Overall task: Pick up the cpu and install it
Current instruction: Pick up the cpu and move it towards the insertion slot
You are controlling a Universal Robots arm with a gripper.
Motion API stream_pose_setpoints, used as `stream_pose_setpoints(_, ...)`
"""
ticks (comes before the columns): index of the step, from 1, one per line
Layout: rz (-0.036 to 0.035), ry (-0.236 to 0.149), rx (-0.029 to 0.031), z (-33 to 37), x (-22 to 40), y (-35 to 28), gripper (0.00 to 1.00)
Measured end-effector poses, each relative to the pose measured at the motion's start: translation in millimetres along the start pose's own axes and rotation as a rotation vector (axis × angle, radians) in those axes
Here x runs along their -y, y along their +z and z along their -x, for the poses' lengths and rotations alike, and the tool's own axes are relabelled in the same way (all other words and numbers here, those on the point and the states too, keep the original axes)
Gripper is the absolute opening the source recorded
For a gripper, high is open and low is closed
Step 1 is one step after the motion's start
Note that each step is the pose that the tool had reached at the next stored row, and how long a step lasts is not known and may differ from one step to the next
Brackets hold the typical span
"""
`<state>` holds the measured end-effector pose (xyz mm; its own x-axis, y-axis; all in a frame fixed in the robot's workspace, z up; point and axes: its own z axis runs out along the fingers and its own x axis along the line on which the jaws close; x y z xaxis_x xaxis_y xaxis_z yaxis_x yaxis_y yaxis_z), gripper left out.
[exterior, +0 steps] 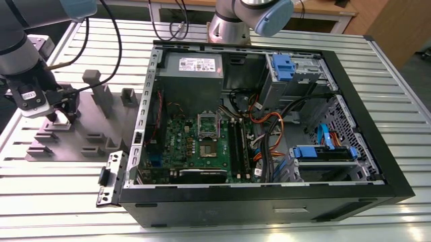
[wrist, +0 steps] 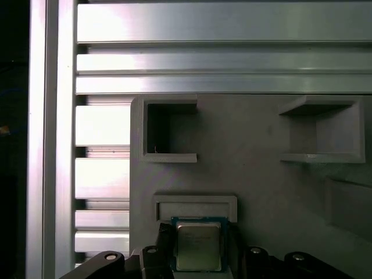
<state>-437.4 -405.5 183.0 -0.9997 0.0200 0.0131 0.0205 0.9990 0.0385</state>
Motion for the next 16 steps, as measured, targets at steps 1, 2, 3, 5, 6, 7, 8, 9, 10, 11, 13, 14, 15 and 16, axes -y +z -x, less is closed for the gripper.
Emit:
stream_pose_setpoints(1, 0.0001, 0.000, 0.0001, 0.0, 0.0, 0.0, 0.47)
stream_pose_setpoints(2, -0.0001, 0.000, 0.0000, 0.0, 0.0, 0.0, 0.47)
stream_pose_setpoints(3, 0.0000, 0.000, 0.0000, 0.0, 0.0, 0.0, 0.47)
stream_pose_setpoints(5, 0.0000, 0.000, 0.0000, 0.0, 0.0, 0.0, 0.47)
stream_pose_setpoints(6, 0.0000, 0.000, 0.0000, 0.0, 0.0, 0.1, 0.47)
stream_pose_setpoints(7, 0.0000, 0.000, 0.0000, 0.0, 0.0, 0.0, 0.47)
stream_pose_setpoints(8, 0.0002, 0.000, 0.0003, 0.0, -0.1, -0.4, 0.47)
stream_pose_setpoints(9, 0.0004, 0.000, 0.0007, 0.1, -0.1, -1.3, 0.47)
stream_pose_setpoints(10, 0.0002, 0.000, 0.0003, 0.0, -0.1, -2.5, 0.47)
stream_pose_setpoints(11, 0.0000, 0.000, 0.0000, -0.1, -0.1, -3.6, 0.47)
stream_pose_setpoints(13, 0.0000, 0.000, 0.0001, -0.1, -0.3, -5.9, 0.47)
stream_pose_setpoints(14, 0.0000, 0.000, 0.0000, -0.1, -0.3, -7.4, 0.47)
stream_pose_setpoints(15, 0.0001, 0.000, 0.0001, -0.1, -0.4, -8.7, 0.47)
stream_pose_setpoints(16, 0.0000, 0.000, 0.0000, -0.1, -0.4, -10.3, 0.47)
